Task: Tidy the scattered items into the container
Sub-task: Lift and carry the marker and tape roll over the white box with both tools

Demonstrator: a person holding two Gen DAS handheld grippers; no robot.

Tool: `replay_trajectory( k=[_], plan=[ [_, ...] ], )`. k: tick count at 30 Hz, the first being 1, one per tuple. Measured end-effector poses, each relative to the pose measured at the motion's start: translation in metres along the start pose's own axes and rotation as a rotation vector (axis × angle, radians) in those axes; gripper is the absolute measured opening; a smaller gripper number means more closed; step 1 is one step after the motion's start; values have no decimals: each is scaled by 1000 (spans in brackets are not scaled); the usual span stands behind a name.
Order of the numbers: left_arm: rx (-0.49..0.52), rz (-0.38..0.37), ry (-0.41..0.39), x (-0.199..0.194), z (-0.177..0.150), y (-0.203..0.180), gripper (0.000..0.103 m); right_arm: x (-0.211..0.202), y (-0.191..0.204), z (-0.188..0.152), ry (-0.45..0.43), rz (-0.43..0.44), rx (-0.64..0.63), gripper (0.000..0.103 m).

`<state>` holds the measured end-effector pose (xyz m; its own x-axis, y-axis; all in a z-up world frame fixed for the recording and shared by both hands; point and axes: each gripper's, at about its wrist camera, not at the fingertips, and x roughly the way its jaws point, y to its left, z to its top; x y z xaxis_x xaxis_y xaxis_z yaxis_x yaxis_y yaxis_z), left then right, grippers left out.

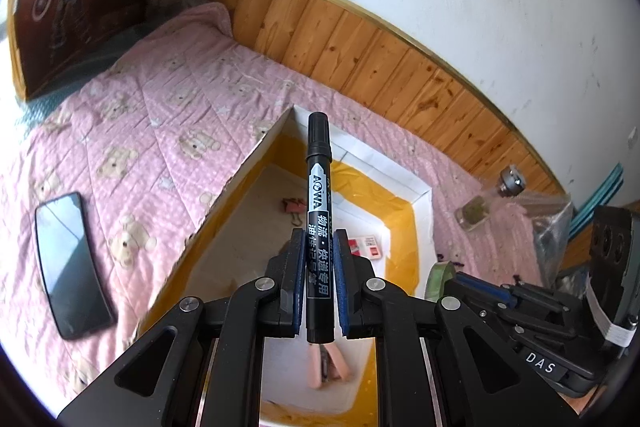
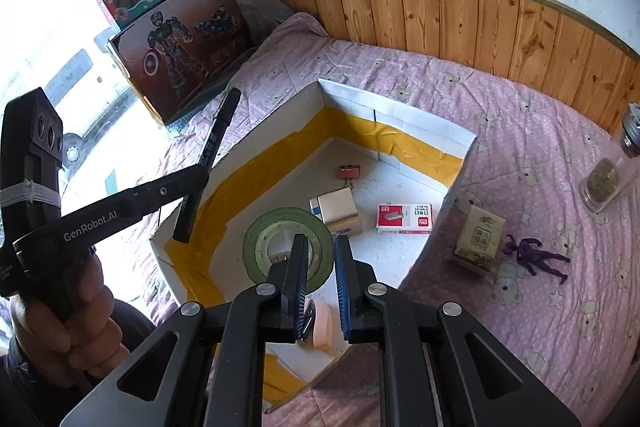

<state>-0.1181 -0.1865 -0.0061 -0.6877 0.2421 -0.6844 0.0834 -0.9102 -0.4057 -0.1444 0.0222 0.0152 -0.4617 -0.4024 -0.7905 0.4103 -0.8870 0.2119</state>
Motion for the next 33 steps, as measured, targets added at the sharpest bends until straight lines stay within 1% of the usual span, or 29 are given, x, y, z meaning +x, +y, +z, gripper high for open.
replay_trajectory(
  k=[3, 13, 20, 33],
  plan=[
    [37, 16, 21, 9, 5, -2, 14, 8, -1, 4, 11, -2, -3, 14],
    [110, 75, 117, 43, 16, 1, 14, 30, -4, 8, 45, 2, -3, 14],
    [176, 107, 164, 64, 28, -5, 14, 38, -7, 9, 59, 2, 0, 14],
    [239, 168, 267, 102, 33, -3, 14, 55, -16, 9, 95, 3, 9, 14]
  ],
)
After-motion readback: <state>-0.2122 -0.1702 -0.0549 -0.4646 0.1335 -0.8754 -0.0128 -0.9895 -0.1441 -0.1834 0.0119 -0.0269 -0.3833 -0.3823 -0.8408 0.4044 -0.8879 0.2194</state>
